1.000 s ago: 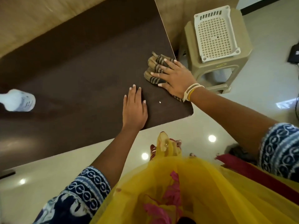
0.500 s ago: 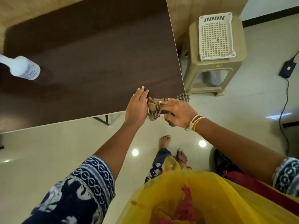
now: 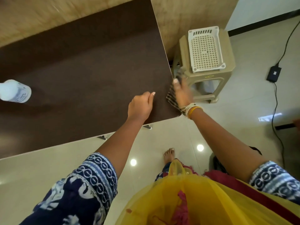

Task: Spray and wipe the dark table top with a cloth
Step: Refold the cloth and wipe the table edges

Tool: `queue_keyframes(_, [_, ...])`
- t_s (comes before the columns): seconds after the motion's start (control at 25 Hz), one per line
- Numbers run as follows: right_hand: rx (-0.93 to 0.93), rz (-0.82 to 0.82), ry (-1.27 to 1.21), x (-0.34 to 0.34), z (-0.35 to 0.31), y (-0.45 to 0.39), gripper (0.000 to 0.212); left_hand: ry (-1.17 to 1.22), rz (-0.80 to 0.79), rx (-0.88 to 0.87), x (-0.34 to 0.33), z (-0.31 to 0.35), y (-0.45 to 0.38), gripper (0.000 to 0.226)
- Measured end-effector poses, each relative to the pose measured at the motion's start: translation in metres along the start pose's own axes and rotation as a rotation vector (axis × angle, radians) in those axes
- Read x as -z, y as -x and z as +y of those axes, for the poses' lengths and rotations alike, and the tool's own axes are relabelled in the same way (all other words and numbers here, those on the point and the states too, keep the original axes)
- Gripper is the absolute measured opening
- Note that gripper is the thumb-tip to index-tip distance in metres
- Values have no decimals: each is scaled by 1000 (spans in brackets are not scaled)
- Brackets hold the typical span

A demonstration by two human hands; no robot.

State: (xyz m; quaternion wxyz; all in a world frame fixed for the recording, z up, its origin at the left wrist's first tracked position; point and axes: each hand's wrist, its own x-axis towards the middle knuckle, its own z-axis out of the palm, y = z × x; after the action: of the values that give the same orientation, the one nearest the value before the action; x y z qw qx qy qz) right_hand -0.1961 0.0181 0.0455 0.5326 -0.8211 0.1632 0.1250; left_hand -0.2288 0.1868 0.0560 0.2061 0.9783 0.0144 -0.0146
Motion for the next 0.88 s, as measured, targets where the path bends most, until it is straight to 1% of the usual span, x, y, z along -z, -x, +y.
queue_keyframes(0.04, [-6, -110, 185, -11, 2, -10, 56, -28, -4, -5, 0, 3, -9, 38])
queue_keyframes(0.08, [-10, -159, 331, -18, 3, -18, 61, -51, -12, -7, -1, 4, -17, 37])
queue_keyframes(0.12, [-7, -153, 420, -22, 2, -26, 64, -66, -16, -8, -2, 4, -25, 36])
queue_keyframes(0.16, [2, -121, 456, -24, -1, -33, 64, -76, -15, -13, -2, 4, -32, 35])
queue_keyframes(0.24, [39, -65, 460, -29, -4, -47, 63, -84, -5, -22, -3, 2, -49, 27])
queue_keyframes(0.28, [49, -55, 445, -31, -6, -56, 62, -87, -13, -13, -4, 2, -58, 25])
queue_keyframes(0.36, [66, -53, 404, -35, -13, -79, 62, -99, -52, 22, -7, 4, -77, 30])
queue_keyframes(0.48, [63, -111, 319, -39, -34, -127, 64, -138, -53, 28, -10, 5, -117, 35])
queue_keyframes(0.52, [38, -151, 245, -39, -42, -144, 64, -173, -34, 10, -11, 5, -132, 35])
queue_keyframes(0.6, [-59, -259, 9, -36, -57, -177, 64, -255, 0, -32, -14, 6, -165, 36])
queue_keyframes(0.68, [-128, -350, -192, -36, -66, -211, 63, -307, 16, -23, -19, 11, -200, 38])
queue_keyframes(0.72, [-136, -363, -241, -38, -67, -223, 61, -316, 14, -2, -22, 14, -215, 39])
queue_keyframes(0.88, [-127, -321, -329, -52, -83, -265, 50, -305, 55, 112, -33, 23, -264, 41])
